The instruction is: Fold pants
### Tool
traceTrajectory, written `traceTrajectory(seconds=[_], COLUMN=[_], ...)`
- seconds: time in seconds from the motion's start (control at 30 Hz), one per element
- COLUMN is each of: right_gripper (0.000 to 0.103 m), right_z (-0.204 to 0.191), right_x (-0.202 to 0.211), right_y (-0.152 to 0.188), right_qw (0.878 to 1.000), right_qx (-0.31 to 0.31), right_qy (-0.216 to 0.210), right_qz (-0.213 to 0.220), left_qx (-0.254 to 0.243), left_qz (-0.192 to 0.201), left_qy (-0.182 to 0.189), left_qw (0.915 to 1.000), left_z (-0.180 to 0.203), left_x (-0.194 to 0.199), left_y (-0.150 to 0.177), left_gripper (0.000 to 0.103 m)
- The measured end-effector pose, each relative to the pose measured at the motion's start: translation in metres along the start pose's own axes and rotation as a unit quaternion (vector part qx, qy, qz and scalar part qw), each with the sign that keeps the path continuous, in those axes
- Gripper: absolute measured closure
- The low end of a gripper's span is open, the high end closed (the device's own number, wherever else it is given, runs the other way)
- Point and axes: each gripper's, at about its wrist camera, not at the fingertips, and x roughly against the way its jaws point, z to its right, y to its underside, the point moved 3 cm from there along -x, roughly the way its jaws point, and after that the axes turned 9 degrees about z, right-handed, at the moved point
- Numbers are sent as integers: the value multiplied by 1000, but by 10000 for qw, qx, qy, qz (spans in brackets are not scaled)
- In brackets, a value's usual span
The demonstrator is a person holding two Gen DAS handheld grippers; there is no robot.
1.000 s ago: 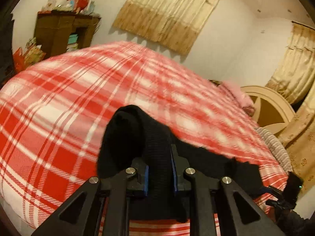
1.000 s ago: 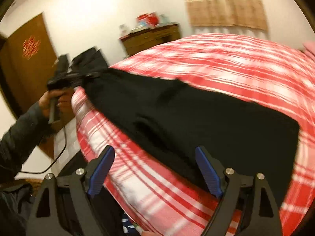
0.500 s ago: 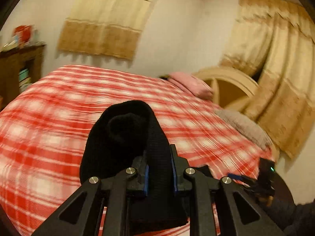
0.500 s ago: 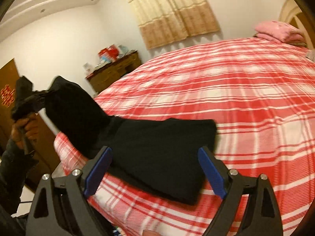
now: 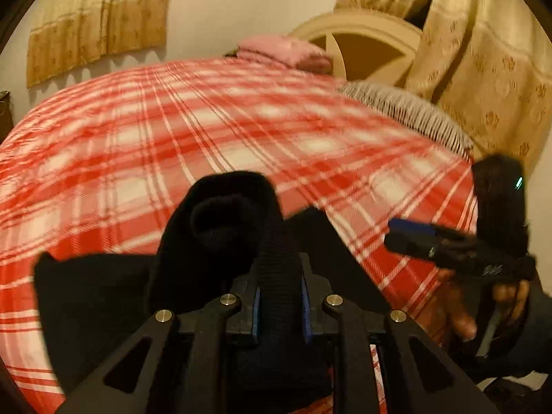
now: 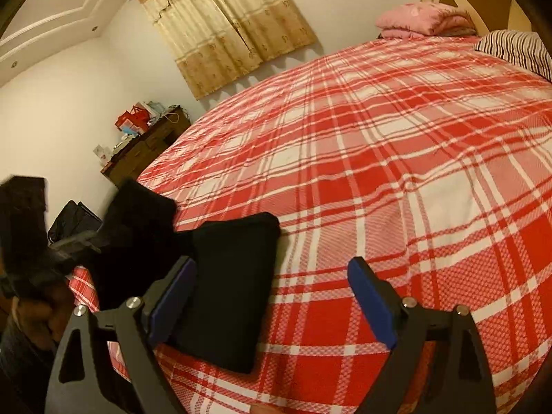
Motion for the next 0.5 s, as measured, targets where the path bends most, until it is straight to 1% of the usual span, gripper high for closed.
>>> traceTrajectory(seconds=[0.07, 0.13, 0.2, 0.23, 0.27, 0.3, 0.33, 0.37, 0.4, 0.43, 0.5], right_gripper=[11, 11, 11, 11, 11, 11, 11, 11, 11, 11, 11], right_z=[-3, -6, -7, -10, -11, -13, -15, -16, -17, -19, -21], right_x=[0, 2, 2, 3, 4, 5, 5, 5, 5, 5, 4], right_y=[2, 3, 2, 2, 2, 2, 2, 1, 0, -1, -2], right_qw=[10000, 9999, 9996, 9992, 9989, 9986, 9984, 9980, 9976, 9972, 9971], right_qx=[59, 95, 31, -11, -39, -89, -132, -184, -251, -322, -383], right_qy=[-24, -123, -287, -391, -442, -498, -540, -585, -626, -647, -636], right_qz=[-19, 23, 56, 92, 114, 130, 135, 142, 150, 169, 165], left_qx=[-291, -699, -1125, -1234, -1356, -1482, -1538, -1618, -1638, -1593, -1365], left_qz=[-17, 15, 214, 299, 445, 706, 860, 1140, 1283, 1386, 1356], left_qy=[-331, -634, -1012, -1099, -1205, -1284, -1302, -1320, -1345, -1396, -1453], left_qw=[9990, 9955, 9883, 9858, 9824, 9780, 9757, 9713, 9688, 9674, 9705], left_z=[10, 23, 34, 36, 40, 44, 44, 46, 46, 42, 30], left_x=[-3, 1, 15, 21, 31, 47, 57, 73, 79, 88, 92], left_y=[6, 9, 11, 11, 9, 7, 5, 3, 1, 0, 0], left_gripper=[78, 76, 71, 68, 62, 51, 42, 23, 15, 15, 15])
